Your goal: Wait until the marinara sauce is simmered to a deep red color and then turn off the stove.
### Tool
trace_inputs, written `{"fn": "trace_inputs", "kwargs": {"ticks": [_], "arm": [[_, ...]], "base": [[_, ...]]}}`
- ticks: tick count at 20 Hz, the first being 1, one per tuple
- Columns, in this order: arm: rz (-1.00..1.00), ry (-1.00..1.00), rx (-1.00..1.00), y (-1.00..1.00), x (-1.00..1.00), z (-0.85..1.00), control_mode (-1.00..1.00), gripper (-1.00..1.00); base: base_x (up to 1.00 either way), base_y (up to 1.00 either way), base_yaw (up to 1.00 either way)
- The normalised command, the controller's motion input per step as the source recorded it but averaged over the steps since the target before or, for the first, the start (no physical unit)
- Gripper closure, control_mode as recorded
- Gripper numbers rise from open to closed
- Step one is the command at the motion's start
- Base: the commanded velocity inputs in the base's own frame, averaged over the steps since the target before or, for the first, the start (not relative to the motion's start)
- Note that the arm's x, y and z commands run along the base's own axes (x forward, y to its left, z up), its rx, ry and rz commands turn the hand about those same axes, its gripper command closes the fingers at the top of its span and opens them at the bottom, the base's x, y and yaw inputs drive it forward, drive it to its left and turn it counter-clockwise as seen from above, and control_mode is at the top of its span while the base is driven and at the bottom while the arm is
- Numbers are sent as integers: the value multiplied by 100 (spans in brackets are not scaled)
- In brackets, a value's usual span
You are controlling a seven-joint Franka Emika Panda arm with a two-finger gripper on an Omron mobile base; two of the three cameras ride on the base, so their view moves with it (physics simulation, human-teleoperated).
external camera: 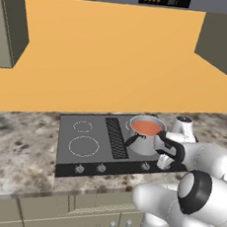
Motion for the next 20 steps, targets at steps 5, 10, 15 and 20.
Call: {"fn": "trace_inputs", "kwargs": {"ticks": [5,10,15,20], "arm": [[0,0,0,0,-2,-12,-100,-100],[0,0,0,0,0,-3,-100,-100],[0,0,0,0,12,0,-100,-100],[0,0,0,2,26,0,-100,-100]], "base": [[0,0,0],[0,0,0],[0,0,0],[0,0,0]]}}
